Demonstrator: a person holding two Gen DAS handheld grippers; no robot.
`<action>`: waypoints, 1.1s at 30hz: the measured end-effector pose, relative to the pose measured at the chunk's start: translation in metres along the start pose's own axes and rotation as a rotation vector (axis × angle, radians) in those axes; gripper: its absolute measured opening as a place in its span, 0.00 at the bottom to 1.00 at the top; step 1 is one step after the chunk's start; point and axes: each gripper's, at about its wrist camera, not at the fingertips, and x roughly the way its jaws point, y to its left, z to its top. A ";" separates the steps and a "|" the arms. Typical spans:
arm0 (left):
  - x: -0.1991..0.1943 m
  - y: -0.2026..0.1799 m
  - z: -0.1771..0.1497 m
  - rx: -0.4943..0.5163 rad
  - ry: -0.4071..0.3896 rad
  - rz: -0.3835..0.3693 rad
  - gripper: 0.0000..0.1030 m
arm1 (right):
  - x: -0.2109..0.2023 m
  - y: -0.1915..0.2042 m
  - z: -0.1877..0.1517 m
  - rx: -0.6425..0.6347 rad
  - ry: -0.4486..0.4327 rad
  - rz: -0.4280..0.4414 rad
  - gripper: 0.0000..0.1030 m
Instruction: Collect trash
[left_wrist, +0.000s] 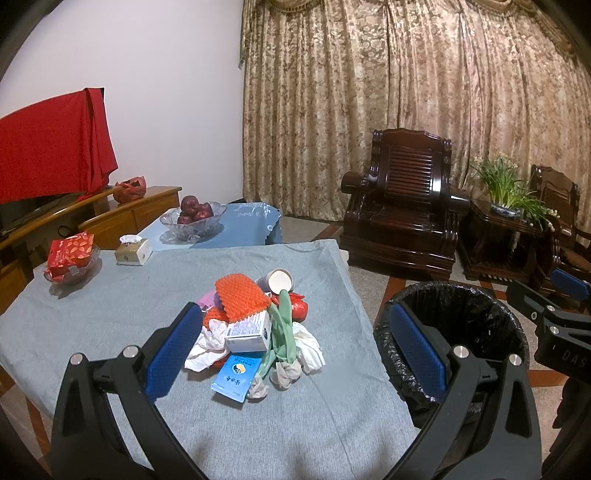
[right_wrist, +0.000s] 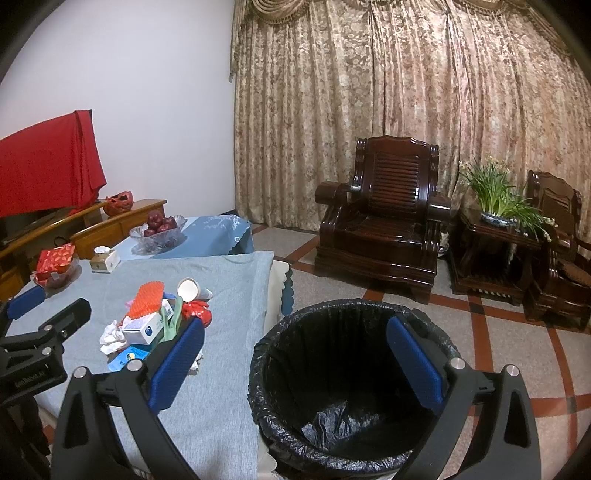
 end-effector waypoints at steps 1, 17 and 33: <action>0.000 0.000 0.000 0.000 0.000 0.000 0.95 | 0.000 0.000 0.000 -0.001 0.000 0.000 0.94; 0.000 0.000 0.000 0.000 0.002 0.000 0.95 | 0.001 0.000 -0.001 -0.003 0.001 -0.001 0.94; 0.001 0.000 0.000 -0.001 0.004 0.000 0.95 | 0.003 0.000 -0.002 -0.002 0.002 -0.002 0.94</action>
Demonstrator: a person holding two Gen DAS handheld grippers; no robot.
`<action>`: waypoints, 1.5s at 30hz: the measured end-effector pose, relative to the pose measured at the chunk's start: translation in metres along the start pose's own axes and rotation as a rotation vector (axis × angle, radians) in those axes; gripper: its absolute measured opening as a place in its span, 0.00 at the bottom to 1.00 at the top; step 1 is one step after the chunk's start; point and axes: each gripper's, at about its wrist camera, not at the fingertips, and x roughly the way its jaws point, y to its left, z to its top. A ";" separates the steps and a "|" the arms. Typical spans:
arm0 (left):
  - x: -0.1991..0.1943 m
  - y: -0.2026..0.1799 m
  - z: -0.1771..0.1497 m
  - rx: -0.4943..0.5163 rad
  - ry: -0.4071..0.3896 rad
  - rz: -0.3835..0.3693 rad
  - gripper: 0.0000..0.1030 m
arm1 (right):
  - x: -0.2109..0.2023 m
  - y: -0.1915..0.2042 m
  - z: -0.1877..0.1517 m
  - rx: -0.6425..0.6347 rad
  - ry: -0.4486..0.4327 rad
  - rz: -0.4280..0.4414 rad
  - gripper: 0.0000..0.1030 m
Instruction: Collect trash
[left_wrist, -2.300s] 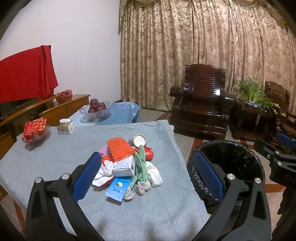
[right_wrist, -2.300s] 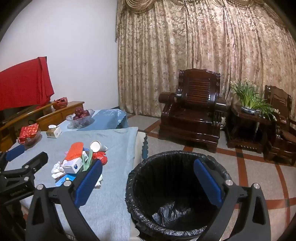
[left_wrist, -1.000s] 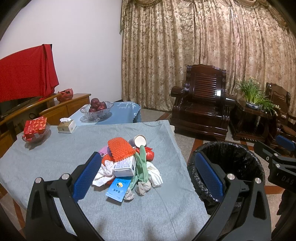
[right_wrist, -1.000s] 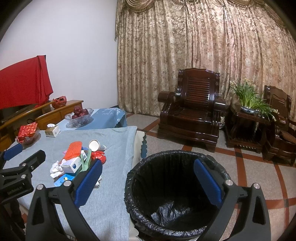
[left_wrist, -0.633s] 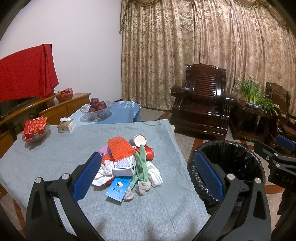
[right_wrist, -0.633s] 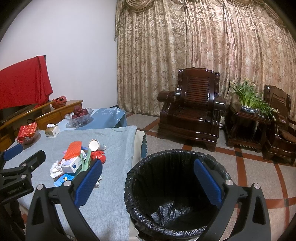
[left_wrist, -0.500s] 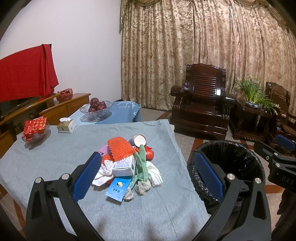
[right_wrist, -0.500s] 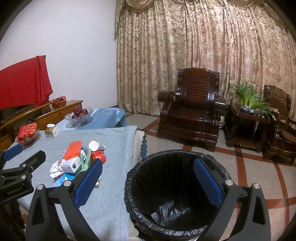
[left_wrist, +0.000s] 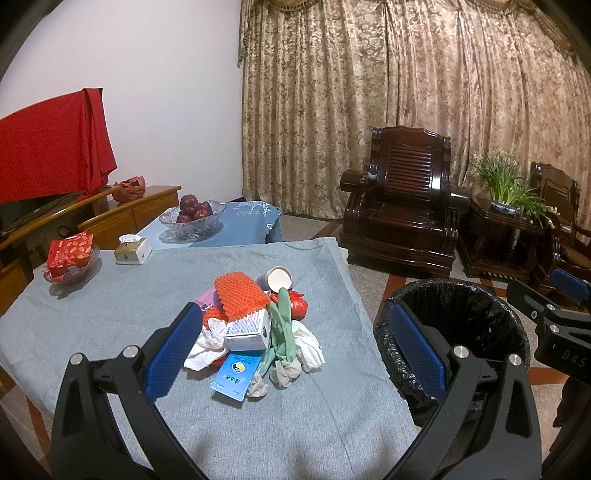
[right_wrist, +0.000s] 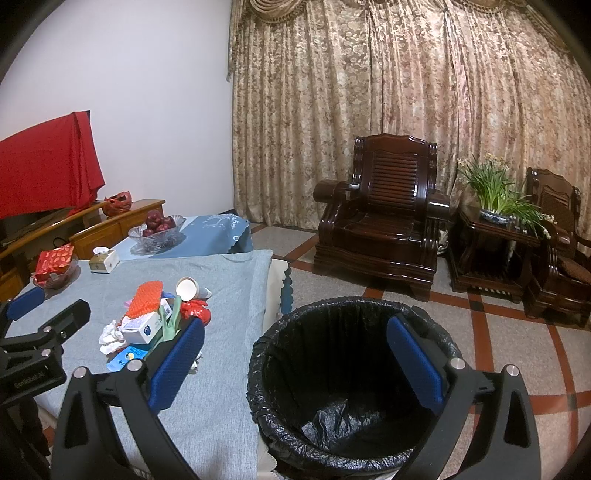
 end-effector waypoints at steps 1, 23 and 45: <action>0.000 0.000 0.000 0.000 0.000 0.000 0.95 | 0.000 0.000 0.000 0.000 0.000 0.000 0.94; 0.004 0.005 0.000 -0.004 0.004 0.001 0.95 | 0.001 -0.001 -0.001 0.000 0.007 0.002 0.94; 0.059 0.112 -0.050 -0.083 0.141 0.177 0.95 | 0.084 0.076 -0.022 -0.062 0.126 0.166 0.94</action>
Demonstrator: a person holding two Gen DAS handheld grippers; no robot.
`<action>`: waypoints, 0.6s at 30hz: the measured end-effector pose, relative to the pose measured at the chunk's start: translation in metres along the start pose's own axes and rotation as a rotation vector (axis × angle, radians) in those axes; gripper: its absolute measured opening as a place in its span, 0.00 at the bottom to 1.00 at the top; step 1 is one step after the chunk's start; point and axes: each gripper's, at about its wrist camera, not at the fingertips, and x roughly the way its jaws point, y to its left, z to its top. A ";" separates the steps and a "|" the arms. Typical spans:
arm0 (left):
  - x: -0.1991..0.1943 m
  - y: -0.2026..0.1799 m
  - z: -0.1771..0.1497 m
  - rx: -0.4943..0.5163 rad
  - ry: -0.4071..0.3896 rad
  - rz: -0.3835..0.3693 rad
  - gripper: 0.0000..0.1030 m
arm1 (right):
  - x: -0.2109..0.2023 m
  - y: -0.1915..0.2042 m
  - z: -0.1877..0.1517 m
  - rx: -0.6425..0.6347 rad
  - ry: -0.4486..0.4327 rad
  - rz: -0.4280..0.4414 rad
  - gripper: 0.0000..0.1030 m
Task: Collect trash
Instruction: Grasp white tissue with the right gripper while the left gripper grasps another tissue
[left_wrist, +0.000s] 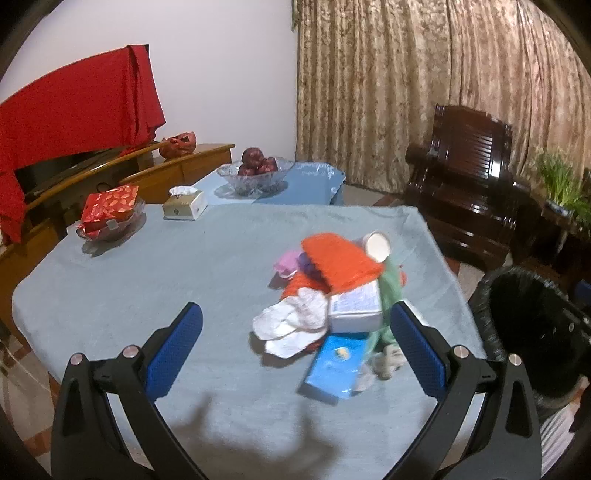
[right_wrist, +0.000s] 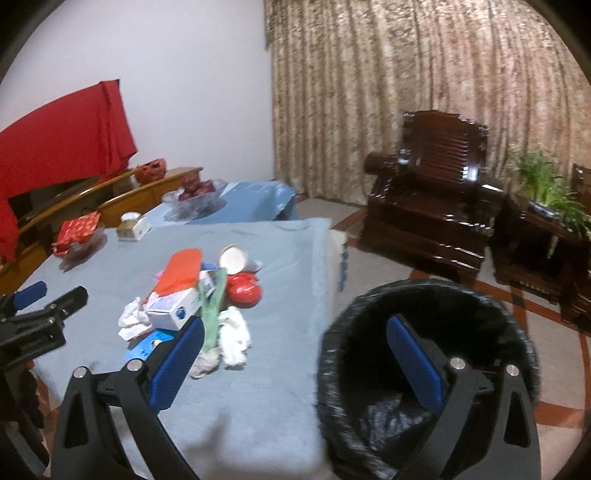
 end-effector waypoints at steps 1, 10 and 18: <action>0.004 0.002 0.000 0.006 0.008 0.002 0.95 | 0.004 0.003 0.000 -0.002 0.003 0.009 0.94; 0.038 0.017 -0.011 -0.010 0.042 0.007 0.95 | 0.065 0.026 -0.011 -0.031 0.096 0.067 0.81; 0.067 0.031 -0.023 -0.021 0.087 0.042 0.95 | 0.107 0.034 -0.029 -0.060 0.190 0.085 0.67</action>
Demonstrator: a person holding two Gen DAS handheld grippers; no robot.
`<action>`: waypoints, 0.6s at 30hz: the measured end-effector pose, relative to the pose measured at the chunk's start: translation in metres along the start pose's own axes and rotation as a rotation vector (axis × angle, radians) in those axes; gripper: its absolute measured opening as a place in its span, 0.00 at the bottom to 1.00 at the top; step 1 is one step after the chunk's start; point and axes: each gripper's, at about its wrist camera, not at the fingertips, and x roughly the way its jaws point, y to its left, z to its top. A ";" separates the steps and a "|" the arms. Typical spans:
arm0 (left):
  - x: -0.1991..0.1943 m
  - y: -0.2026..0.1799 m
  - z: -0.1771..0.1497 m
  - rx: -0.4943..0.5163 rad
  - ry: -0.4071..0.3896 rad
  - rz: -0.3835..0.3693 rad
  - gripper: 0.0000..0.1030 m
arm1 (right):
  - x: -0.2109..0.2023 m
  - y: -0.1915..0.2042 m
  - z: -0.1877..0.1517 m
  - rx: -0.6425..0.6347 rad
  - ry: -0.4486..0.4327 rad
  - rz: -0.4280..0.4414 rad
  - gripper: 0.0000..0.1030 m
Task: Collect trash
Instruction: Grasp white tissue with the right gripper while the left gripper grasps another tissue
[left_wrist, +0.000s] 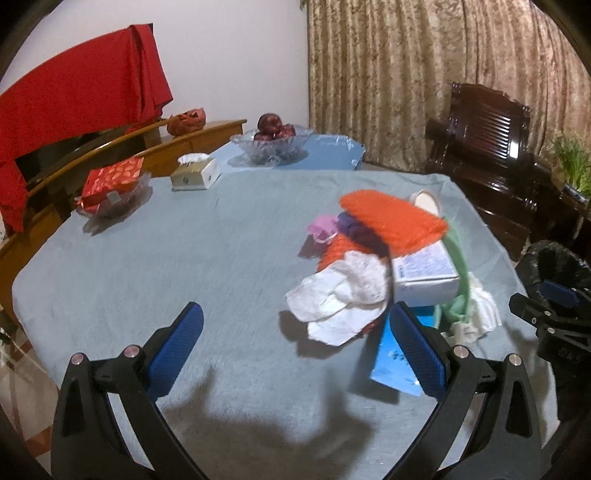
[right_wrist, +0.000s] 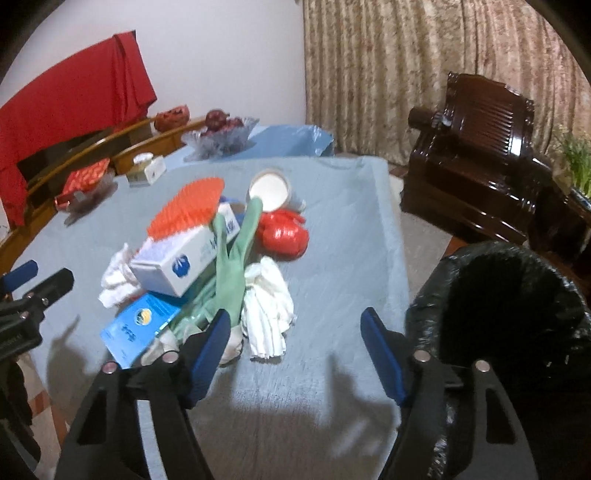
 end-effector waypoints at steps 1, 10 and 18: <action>0.002 0.001 -0.001 0.001 0.001 0.002 0.95 | 0.004 0.000 -0.001 -0.002 0.010 0.002 0.65; 0.028 -0.001 -0.005 0.011 0.035 -0.012 0.86 | 0.046 0.006 -0.003 -0.016 0.104 0.051 0.47; 0.044 0.000 -0.003 0.006 0.057 -0.030 0.77 | 0.056 0.007 -0.008 0.001 0.153 0.153 0.11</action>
